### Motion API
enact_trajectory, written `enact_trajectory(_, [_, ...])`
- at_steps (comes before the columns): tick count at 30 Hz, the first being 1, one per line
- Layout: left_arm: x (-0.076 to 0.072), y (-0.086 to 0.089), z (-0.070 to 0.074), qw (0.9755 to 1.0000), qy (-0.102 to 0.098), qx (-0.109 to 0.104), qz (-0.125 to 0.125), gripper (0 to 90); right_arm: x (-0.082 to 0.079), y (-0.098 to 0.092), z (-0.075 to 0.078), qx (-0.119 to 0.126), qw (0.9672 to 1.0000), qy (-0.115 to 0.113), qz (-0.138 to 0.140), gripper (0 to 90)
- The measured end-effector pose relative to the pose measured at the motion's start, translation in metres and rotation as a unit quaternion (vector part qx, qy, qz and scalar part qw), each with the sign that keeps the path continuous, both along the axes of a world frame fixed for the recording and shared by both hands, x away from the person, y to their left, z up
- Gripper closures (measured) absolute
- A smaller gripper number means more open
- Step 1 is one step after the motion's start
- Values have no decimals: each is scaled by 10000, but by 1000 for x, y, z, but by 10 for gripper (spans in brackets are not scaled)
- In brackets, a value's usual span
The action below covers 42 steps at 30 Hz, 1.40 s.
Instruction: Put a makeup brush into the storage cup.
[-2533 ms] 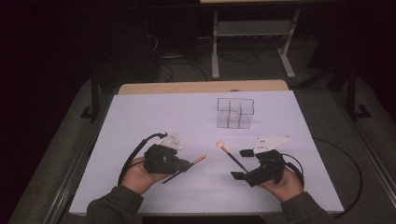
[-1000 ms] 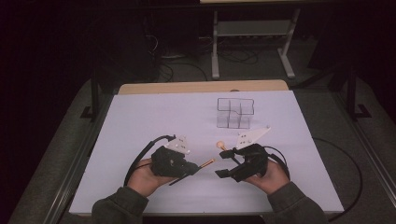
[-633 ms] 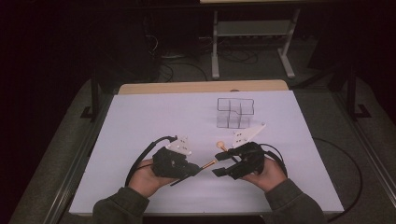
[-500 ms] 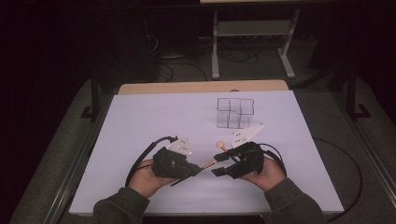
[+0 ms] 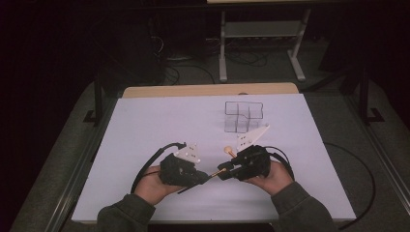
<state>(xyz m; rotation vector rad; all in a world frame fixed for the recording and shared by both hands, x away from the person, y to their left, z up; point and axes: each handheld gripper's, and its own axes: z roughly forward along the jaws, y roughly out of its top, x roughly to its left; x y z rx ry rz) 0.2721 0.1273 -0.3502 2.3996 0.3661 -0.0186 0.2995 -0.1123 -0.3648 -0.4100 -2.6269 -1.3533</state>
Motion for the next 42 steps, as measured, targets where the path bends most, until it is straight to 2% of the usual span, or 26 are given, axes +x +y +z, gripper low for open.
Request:
enact_trajectory(6, [-2,-1,0,10000,-3,-15,-25,834,1,0,0,29,9999,89,99,789])
enact_trajectory(14, [-3,-6,-3,9999,-9,65,-133,831,2,-1,1,199,9992,229,251,831])
enact_trajectory(17, [-4,-9,-5,9998,26,102,-197,829,1,-1,2,156,9990,264,333,836])
enact_trajectory(19, [-3,-9,-6,9997,96,61,-218,821,1,-2,2,124,9990,217,361,837])
enact_trajectory(21, [-2,-9,-6,9995,127,133,-259,808,-1,-2,4,94,9991,212,363,837])
enact_trajectory(24, [-2,-9,-9,9994,194,201,-193,704,-1,-3,8,93,9993,124,350,837])
enact_trajectory(26, [-2,-8,-12,9994,226,216,-179,704,-1,-4,11,68,9993,42,357,837])
enact_trajectory(29, [-2,-8,-15,9993,285,214,-140,688,-2,-5,14,63,9993,72,358,837])
enact_trajectory(35, [-2,-14,-17,9990,281,239,-255,690,-1,-4,18,81,9992,-87,376,837])
enact_trajectory(42, [-2,-18,-19,9985,304,288,-342,775,-2,-1,27,158,9989,-212,392,837])
